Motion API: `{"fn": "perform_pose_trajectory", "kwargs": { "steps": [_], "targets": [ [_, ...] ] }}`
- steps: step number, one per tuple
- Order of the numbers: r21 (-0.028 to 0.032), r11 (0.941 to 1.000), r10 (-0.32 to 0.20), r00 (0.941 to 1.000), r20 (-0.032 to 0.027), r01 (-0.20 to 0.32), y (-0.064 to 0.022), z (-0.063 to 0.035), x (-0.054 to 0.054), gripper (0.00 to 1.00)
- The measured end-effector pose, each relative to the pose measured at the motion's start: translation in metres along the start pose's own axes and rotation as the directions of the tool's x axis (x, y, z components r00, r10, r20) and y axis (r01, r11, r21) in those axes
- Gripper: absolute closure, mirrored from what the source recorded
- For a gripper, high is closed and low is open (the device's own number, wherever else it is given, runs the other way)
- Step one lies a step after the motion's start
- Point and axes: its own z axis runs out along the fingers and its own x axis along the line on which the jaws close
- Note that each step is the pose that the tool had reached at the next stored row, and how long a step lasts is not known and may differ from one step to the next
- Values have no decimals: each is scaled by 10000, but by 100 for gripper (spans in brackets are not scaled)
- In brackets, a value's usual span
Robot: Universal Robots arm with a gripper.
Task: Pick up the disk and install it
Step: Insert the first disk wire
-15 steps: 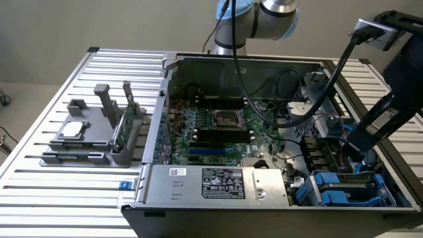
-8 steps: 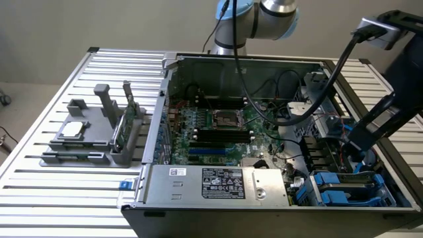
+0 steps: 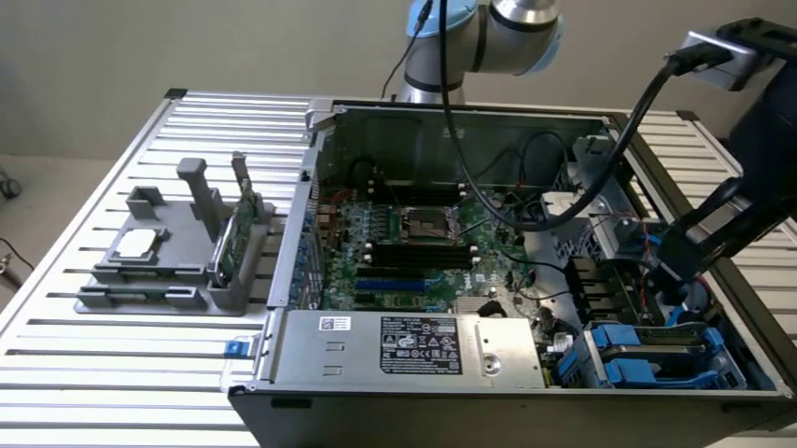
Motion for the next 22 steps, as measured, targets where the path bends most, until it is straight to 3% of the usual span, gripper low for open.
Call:
{"fn": "perform_pose_trajectory", "kwargs": {
  "steps": [6,11,17,22],
  "targets": [
    [25,9952,978,9952,50,-978,0,1,0,69],
    [39,9826,1857,9826,99,-1857,0,5,0,69],
    [52,9574,2888,9573,157,-2889,0,9,0,69],
    [59,9278,3728,9277,207,-3730,-1,13,1,69]
  ]
}}
